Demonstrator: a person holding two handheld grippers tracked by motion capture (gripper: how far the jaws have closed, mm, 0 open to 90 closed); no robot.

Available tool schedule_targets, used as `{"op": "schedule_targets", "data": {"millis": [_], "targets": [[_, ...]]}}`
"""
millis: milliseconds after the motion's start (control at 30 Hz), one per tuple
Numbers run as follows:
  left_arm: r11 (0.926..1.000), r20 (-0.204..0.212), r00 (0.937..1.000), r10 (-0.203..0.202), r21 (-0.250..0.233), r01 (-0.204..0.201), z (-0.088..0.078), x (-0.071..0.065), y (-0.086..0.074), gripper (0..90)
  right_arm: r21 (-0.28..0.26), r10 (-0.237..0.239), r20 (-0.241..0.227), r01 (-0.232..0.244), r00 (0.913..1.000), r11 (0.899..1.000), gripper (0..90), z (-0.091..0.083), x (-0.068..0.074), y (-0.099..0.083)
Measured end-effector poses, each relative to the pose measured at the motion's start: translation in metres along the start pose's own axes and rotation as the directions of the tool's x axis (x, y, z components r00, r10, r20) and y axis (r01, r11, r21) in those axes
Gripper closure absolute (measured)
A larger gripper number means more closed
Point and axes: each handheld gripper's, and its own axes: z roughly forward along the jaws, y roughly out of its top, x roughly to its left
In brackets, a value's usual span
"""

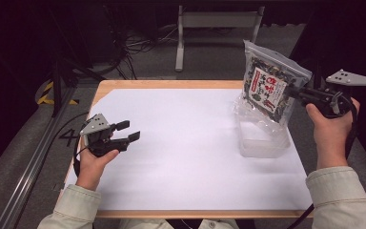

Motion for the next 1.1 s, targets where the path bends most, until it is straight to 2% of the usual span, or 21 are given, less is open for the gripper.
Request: {"op": "schedule_targets", "data": {"millis": [567, 1100], "targets": [[1.0, -0.002, 1.0, 0.0, 0.006, 0.0, 0.003, 0.0, -0.003, 34.8, 0.025, 0.021, 0.039, -0.022, 0.999, 0.999, 78.4, 0.004, -0.01, -0.021], [1.0, -0.006, 1.0, 0.0, 0.007, 0.0, 0.003, 0.001, -0.003, 34.8, 0.042, 0.037, 0.042, -0.039, 0.9984, 0.998, 78.4, 0.01, -0.013, -0.037]]}}
